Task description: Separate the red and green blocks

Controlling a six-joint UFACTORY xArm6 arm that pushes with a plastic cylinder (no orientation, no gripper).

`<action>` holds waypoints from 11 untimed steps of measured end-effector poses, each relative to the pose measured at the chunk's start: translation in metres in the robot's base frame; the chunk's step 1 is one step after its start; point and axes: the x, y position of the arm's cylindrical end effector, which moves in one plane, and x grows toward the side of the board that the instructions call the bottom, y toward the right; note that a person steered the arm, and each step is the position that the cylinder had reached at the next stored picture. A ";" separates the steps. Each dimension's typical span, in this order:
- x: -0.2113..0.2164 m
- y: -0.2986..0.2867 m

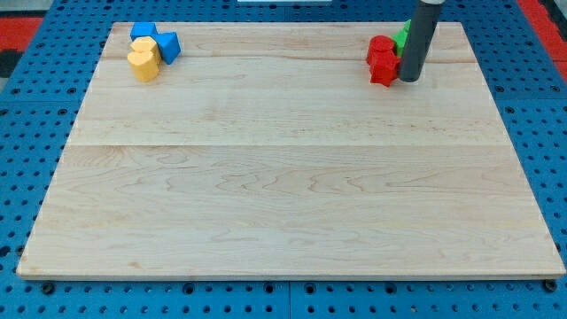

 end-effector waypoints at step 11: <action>0.003 -0.002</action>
